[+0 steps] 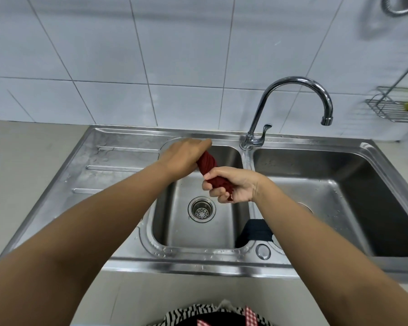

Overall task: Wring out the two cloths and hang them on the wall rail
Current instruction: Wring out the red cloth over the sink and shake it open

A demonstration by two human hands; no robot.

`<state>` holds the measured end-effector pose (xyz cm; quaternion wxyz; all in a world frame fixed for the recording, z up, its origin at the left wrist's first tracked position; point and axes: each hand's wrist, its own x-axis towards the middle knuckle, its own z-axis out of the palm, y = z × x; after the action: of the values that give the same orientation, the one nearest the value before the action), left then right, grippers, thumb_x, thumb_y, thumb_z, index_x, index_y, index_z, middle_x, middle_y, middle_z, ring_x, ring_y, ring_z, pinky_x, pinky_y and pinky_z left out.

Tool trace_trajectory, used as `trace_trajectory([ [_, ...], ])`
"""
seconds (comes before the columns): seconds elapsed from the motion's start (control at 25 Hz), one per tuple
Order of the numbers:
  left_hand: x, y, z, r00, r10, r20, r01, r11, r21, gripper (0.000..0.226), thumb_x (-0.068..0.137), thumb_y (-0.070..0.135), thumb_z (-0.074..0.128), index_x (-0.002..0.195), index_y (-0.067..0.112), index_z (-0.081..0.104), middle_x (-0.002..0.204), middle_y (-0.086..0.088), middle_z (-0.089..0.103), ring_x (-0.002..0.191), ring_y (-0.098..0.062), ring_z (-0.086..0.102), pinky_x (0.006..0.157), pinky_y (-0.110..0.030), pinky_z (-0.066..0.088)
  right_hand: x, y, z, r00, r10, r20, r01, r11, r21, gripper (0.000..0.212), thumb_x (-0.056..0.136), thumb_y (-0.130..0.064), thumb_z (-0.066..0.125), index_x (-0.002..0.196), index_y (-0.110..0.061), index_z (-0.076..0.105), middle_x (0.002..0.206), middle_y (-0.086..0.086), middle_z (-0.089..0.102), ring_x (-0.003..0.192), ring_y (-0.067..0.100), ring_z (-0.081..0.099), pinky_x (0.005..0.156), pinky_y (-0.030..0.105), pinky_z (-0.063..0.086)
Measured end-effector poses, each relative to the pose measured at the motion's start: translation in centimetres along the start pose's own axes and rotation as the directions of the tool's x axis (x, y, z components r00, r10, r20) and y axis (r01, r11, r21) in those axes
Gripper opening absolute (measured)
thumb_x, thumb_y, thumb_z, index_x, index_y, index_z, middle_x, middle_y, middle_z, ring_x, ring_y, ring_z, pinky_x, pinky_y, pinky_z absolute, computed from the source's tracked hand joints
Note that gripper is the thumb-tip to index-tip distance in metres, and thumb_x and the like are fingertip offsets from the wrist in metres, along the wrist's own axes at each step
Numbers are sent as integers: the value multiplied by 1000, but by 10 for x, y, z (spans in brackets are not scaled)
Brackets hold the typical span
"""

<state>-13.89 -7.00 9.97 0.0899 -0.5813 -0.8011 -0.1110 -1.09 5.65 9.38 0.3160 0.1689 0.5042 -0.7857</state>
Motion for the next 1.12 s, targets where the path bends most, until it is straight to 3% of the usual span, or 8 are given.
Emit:
trace_trajectory([
  [0.16,3,-1,-11,986,-12,164,-11,991,136,23,82,26,66,94,12,52,91,-9,64,86,-34,62,61,-37,43,5,-7,-3,967,199,-157,-248,875,-416,16,92,-23,55,79,-16,49,58,-5,37,37,3,30,32,12,23],
  [0.32,3,12,-5,917,-203,343,113,958,264,20,86,29,56,101,16,61,99,-8,69,93,-33,65,67,-33,42,12,-12,-9,841,-245,-482,-382,362,-850,17,87,-27,54,76,-16,49,65,2,50,53,19,47,48,23,34],
  [0.4,-1,24,6,866,-271,420,213,960,180,21,82,27,56,98,16,63,96,-8,69,90,-32,65,68,-32,47,13,-8,-12,775,-401,-489,-505,73,-860,17,88,-34,54,95,-19,57,84,4,60,78,26,61,63,29,42],
  [0.52,-11,39,23,782,-343,520,425,904,-44,15,80,25,58,88,13,62,82,-8,66,76,-30,64,63,-29,49,17,3,-21,736,-564,-376,-542,-158,-825,28,93,-38,53,113,-19,56,102,7,68,95,31,66,69,34,42],
  [0.6,-16,45,30,721,-396,569,630,717,-300,11,81,20,58,84,10,60,63,-5,55,56,-25,52,48,-24,39,17,5,-24,723,-633,-278,-513,-222,-829,28,94,-38,52,112,-17,54,101,7,70,94,32,67,66,34,40],
  [0.8,-26,68,23,590,-327,738,717,-207,-666,20,84,6,52,74,19,41,50,4,25,37,-8,15,39,-16,10,12,-1,-26,657,-751,-68,-427,-295,-855,21,97,-33,47,106,-14,48,90,8,68,82,32,66,57,34,36],
  [0.96,-19,74,14,608,-245,755,583,-507,-635,38,86,9,48,56,20,30,39,8,21,29,-5,14,35,-15,7,12,-12,-20,569,-822,-36,-414,-248,-876,18,97,-25,45,110,-14,50,94,11,68,84,35,66,57,36,33],
  [1.12,-9,75,2,678,-181,712,468,-641,-609,40,88,10,46,53,20,29,35,9,23,25,-5,15,33,-17,6,10,-28,-19,504,-863,5,-397,-237,-887,15,94,-17,48,107,-10,51,92,13,67,79,38,66,57,38,37],
])
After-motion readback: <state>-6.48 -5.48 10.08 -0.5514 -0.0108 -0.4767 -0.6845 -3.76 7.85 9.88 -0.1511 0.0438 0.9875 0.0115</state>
